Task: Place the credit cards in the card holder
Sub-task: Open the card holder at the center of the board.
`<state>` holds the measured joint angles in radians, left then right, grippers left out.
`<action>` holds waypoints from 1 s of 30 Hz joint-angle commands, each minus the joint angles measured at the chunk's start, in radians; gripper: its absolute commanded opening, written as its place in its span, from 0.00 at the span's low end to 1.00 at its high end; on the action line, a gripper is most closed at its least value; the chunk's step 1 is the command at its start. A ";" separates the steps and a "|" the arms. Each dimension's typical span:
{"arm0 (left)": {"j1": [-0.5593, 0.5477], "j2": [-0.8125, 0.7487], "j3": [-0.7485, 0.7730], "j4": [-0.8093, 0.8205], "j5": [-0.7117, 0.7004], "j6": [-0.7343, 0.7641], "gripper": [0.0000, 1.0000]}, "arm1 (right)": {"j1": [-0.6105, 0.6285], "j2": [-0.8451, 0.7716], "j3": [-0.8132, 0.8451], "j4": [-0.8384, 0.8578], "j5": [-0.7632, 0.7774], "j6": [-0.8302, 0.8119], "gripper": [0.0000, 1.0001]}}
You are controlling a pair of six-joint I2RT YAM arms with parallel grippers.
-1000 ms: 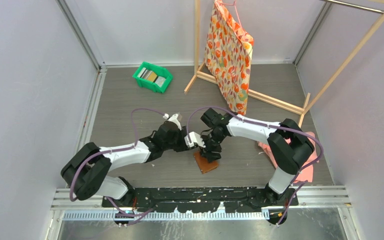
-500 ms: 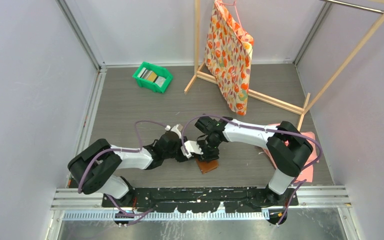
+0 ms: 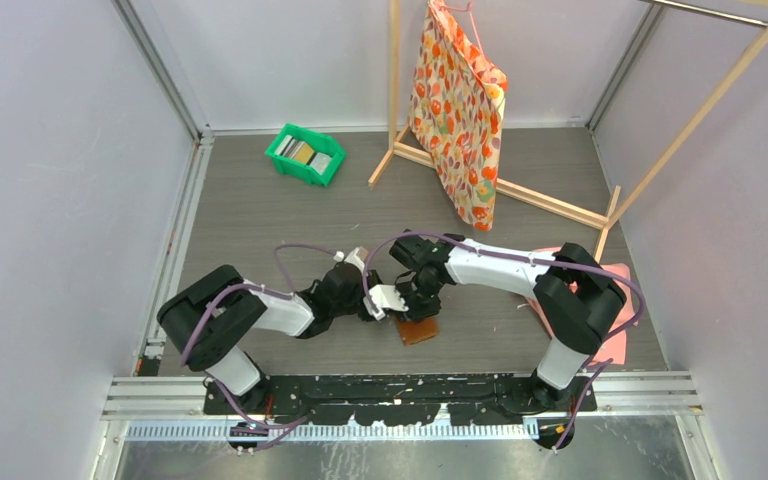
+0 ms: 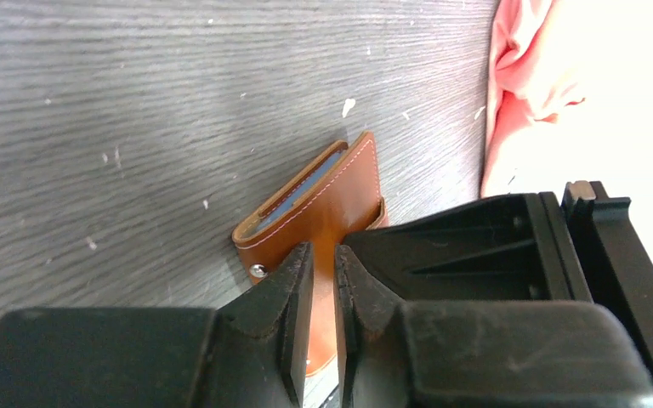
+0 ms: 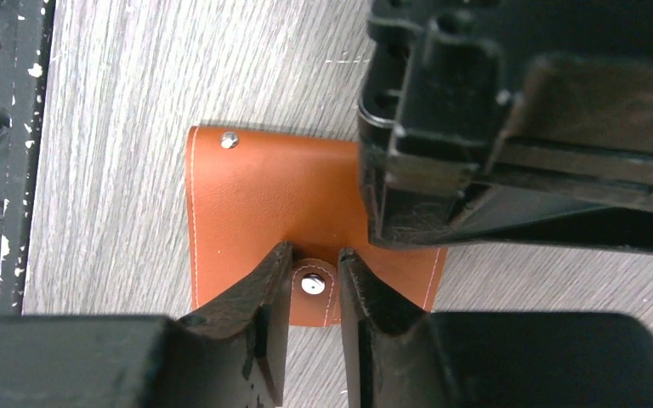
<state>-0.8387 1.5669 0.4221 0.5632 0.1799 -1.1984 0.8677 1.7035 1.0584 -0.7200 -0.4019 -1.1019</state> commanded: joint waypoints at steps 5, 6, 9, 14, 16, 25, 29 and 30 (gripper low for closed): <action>-0.002 0.152 -0.031 0.066 -0.044 -0.022 0.16 | -0.005 0.044 -0.009 -0.073 0.106 -0.021 0.11; -0.001 0.160 -0.033 0.070 -0.046 -0.024 0.16 | -0.006 0.040 -0.004 -0.073 0.099 -0.015 0.08; 0.004 0.173 -0.038 0.068 -0.051 -0.024 0.16 | -0.029 0.022 0.016 -0.082 0.064 0.005 0.03; 0.020 0.171 -0.037 0.047 -0.057 -0.004 0.16 | -0.115 -0.052 0.032 -0.087 -0.019 0.033 0.01; 0.028 0.161 -0.036 0.042 -0.056 0.006 0.15 | -0.157 -0.082 0.029 -0.091 -0.046 0.033 0.01; 0.049 -0.026 0.038 -0.104 -0.028 0.158 0.22 | -0.254 -0.131 0.007 -0.090 -0.087 0.053 0.01; 0.048 -0.174 0.059 -0.236 -0.052 0.218 0.50 | -0.293 -0.138 0.035 -0.084 -0.175 0.138 0.01; 0.049 -0.211 0.058 -0.272 -0.066 0.224 0.56 | -0.299 -0.145 0.046 -0.079 -0.212 0.173 0.01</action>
<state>-0.7959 1.4906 0.4419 0.4664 0.1669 -1.0718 0.5991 1.6085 1.0676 -0.7986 -0.4862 -1.0340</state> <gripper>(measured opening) 0.469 0.034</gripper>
